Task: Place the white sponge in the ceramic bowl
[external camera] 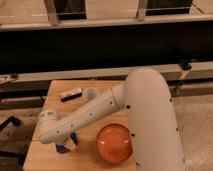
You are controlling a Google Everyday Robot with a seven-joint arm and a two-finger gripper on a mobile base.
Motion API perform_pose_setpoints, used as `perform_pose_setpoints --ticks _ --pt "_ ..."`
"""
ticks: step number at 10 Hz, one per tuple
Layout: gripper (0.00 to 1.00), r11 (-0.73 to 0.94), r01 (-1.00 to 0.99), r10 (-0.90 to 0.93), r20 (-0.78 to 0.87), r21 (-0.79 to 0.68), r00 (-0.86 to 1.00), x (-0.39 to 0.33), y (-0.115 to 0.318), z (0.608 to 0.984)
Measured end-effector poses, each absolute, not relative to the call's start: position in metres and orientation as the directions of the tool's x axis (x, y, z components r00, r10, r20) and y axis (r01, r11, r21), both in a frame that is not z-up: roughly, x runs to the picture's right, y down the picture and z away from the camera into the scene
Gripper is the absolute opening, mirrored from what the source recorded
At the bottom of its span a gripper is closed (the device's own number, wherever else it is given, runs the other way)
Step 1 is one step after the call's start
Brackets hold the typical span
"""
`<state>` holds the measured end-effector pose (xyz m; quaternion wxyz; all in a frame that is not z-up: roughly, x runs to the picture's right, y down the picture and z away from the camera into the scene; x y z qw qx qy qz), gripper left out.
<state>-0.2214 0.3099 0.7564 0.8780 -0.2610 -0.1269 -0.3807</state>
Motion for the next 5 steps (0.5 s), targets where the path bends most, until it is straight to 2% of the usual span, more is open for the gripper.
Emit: perform_pose_setpoints --ticks 5 --pt "0.79 0.578 0.728 -0.588 0.432 -0.368 0.684 -0.2209 0.3124 0.7608"
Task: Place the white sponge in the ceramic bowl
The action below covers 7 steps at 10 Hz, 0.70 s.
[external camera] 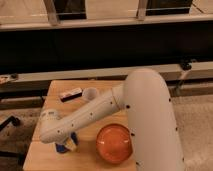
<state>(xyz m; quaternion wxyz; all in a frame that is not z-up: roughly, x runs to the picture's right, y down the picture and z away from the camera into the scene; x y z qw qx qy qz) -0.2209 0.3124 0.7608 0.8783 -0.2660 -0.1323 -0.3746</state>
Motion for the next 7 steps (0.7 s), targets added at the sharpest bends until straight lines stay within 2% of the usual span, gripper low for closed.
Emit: perform_pose_setpoints --ticks 1,3,7 --pt "0.73 0.575 0.733 -0.588 0.439 -0.364 0.679 -0.2219 0.3130 0.7610" --pt "0.49 0.573 0.741 -0.592 0.448 -0.351 0.670 -0.2217 0.3134 0.7614" --pt "0.12 0.574 0.746 -0.597 0.450 -0.338 0.664 -0.2203 0.3121 0.7604"
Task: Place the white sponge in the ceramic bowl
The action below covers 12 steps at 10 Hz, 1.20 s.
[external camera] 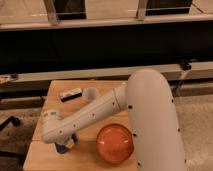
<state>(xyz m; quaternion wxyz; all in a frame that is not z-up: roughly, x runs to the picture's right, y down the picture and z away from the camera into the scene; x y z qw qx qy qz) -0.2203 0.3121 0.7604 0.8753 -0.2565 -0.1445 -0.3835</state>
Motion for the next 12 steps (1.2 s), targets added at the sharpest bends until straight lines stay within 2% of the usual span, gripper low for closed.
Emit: perform_pose_setpoints --ticks 1,2,12 --pt "0.03 0.575 0.746 -0.599 0.448 -0.337 0.664 -0.220 0.311 0.760" --pt "0.00 0.575 0.746 -0.600 0.446 -0.337 0.664 -0.219 0.310 0.758" --pt "0.00 0.593 0.732 -0.605 0.414 -0.336 0.681 -0.181 0.288 0.743"
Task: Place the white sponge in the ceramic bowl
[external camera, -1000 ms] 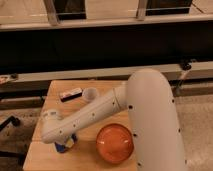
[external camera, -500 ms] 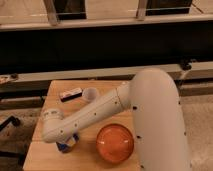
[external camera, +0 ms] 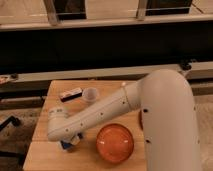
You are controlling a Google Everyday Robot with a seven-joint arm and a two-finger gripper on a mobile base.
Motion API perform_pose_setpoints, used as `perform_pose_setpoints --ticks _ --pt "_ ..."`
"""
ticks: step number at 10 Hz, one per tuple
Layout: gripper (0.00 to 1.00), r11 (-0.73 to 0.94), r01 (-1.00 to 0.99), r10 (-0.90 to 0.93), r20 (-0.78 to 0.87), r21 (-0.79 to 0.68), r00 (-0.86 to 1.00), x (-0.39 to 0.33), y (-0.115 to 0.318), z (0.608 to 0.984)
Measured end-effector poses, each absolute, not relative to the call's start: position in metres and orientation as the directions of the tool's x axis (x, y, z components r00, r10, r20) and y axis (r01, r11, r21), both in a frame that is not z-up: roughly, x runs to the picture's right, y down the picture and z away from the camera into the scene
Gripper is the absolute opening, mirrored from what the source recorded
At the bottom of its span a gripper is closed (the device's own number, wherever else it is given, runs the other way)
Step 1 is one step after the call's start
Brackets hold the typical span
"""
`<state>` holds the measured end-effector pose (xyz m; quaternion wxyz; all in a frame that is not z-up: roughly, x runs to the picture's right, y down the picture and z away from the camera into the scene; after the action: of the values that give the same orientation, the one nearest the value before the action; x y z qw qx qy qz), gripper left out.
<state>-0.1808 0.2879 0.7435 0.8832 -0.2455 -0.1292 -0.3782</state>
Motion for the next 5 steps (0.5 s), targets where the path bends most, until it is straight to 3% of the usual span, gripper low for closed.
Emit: perform_pose_setpoints --ticks 5 --pt "0.00 0.608 0.712 -0.602 0.381 -0.352 0.702 -0.149 0.276 0.735"
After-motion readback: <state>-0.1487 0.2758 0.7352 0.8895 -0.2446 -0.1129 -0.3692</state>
